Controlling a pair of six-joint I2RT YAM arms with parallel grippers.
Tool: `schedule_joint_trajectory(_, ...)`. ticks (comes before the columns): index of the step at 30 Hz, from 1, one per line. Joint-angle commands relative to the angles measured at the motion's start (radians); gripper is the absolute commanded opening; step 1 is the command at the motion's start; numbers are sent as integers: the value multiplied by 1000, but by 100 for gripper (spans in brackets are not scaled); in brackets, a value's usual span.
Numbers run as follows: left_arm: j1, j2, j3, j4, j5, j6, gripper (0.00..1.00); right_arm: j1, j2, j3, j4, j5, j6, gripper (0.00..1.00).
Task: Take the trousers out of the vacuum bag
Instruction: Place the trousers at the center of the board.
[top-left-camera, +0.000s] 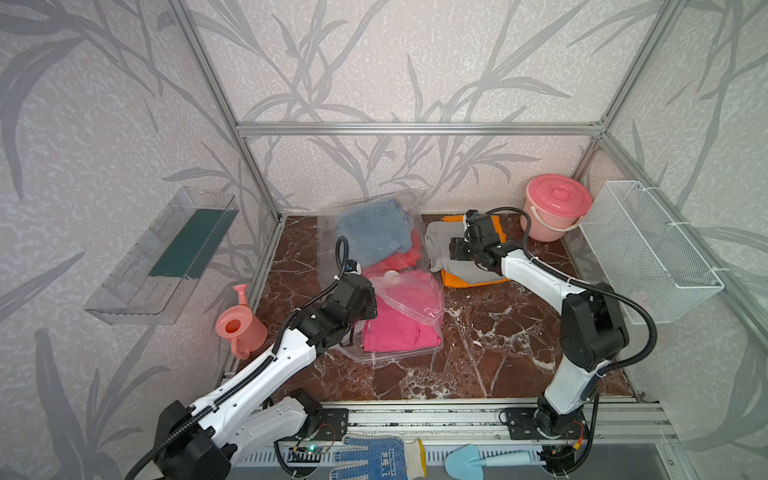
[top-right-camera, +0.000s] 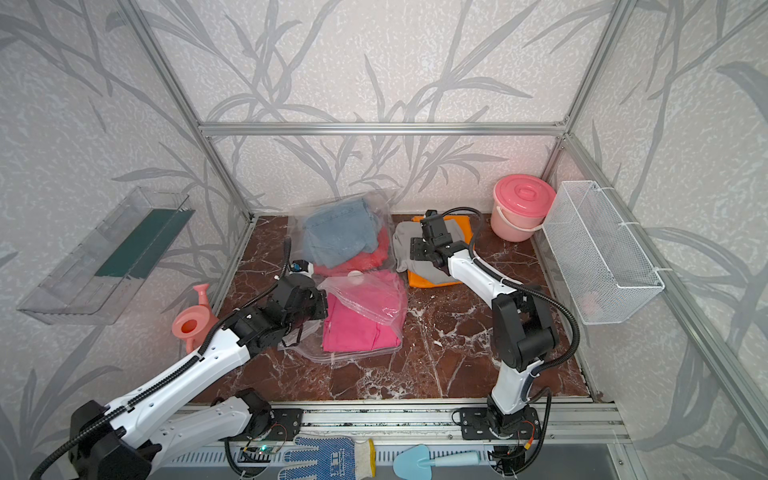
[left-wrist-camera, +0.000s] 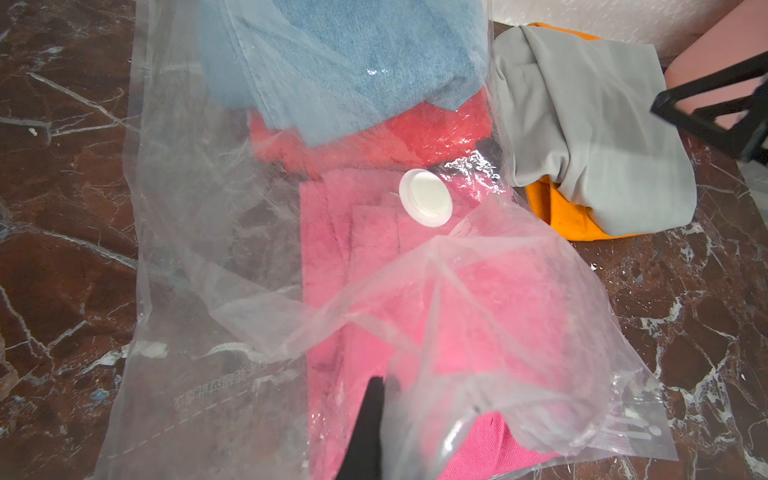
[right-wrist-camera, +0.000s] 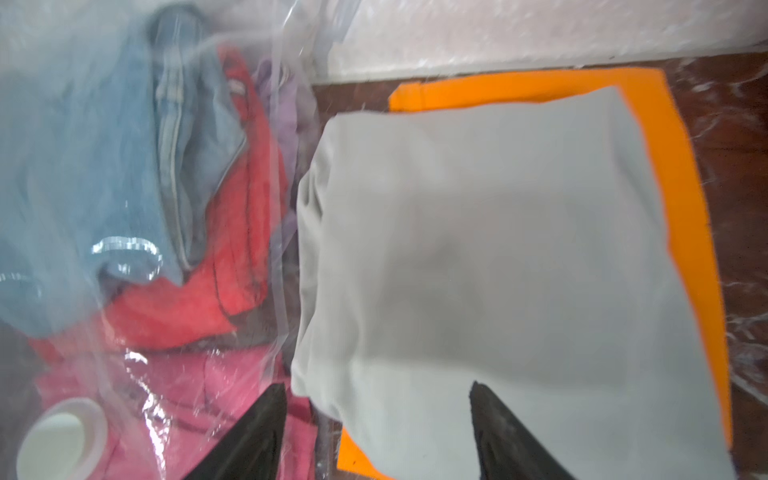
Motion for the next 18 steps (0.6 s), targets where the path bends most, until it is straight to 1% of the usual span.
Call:
schedule_joint_trajectory(1, 6, 7, 13, 18, -9, 3, 0, -53, 53, -5, 17, -21, 21, 71)
schedule_joint_trajectory(5, 8, 14, 20, 12, -8, 3, 0, -124, 141, -14, 53, -29, 56, 70)
schedule_joint_trajectory(10, 8, 14, 26, 2, -16, 2, 0, -183, 187, -65, 136, -99, 92, 71)
schedule_joint_trajectory(13, 7, 16, 32, 1, -15, 3, 0, -184, 137, -82, 158, -136, 85, 73)
schedule_joint_trajectory(15, 8, 17, 36, 1, -12, 4, 0, -184, 67, -111, 180, -160, 100, 76)
schedule_joint_trajectory(18, 8, 10, 31, 13, -1, 9, 0, -182, -69, -191, 237, -211, 159, 81)
